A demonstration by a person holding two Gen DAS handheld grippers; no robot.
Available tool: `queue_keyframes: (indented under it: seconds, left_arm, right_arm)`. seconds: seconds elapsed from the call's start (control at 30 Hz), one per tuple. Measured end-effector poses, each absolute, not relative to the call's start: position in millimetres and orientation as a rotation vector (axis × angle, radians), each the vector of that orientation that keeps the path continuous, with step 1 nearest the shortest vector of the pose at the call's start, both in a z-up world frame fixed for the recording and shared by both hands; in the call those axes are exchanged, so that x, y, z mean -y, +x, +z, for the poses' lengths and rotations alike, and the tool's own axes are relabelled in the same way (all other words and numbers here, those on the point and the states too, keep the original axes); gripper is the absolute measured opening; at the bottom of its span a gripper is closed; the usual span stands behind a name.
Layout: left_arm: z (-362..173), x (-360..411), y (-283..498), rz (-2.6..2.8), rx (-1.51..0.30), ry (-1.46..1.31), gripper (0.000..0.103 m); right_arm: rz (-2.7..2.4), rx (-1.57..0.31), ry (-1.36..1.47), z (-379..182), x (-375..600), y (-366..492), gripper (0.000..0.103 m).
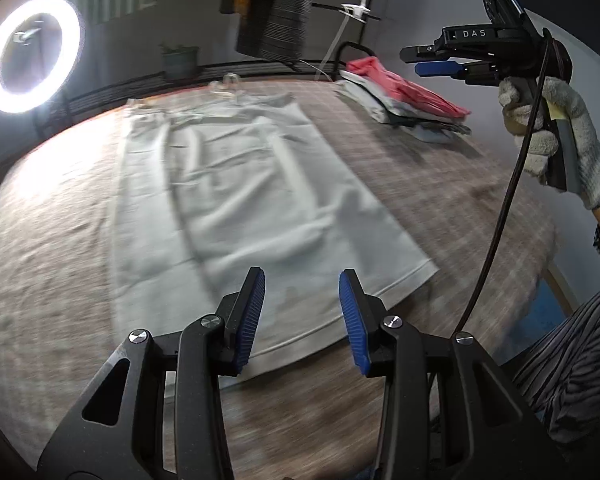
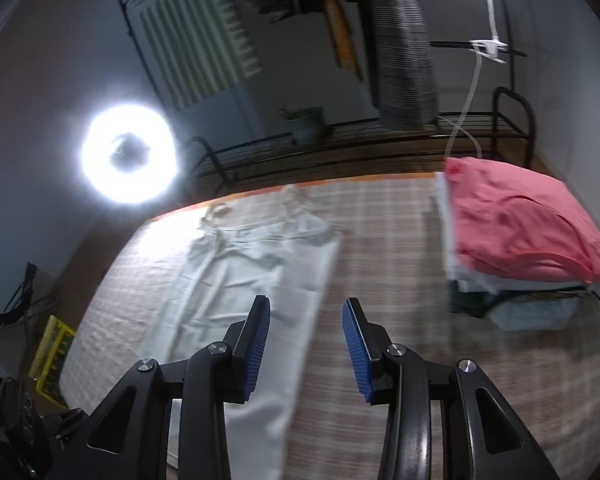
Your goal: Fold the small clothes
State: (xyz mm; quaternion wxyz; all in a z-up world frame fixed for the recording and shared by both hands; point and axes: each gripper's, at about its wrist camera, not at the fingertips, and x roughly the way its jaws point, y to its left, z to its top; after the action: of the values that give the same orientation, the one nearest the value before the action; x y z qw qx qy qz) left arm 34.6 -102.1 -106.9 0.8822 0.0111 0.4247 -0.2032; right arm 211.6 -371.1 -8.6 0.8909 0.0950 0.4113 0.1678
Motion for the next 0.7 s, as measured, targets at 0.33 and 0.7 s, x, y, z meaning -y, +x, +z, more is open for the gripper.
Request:
queue_keyframes:
  seconds: [0.33,0.7]
  left_arm:
    - [-140,191,52,-0.556,-0.954,0.042,0.038]
    - [-162,233,53,-0.528,-0.989,0.164,0.046]
  right_arm:
    - [0.295,-0.910,0.288,-45,440,212,0.041]
    - [0.333,-0.920,0.377,-58,450,234,0.041]
